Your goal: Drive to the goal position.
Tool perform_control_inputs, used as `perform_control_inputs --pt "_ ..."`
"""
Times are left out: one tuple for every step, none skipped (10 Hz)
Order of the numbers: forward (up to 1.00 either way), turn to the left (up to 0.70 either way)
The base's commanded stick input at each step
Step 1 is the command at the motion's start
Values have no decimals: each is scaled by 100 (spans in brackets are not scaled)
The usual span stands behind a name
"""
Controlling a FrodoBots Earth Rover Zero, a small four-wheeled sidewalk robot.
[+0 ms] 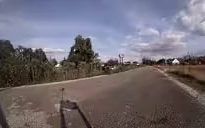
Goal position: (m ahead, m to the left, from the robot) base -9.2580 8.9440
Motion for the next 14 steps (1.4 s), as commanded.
perform_control_inputs --pt "0 0" --pt "4 0" --pt "0 0" --pt "2 0" --pt "4 0" --pt "4 0" --pt "0 0" --pt "4 0" --pt "2 0" --pt "0 0" --pt "3 0" --pt "0 0" --pt "0 0" --pt "2 0"
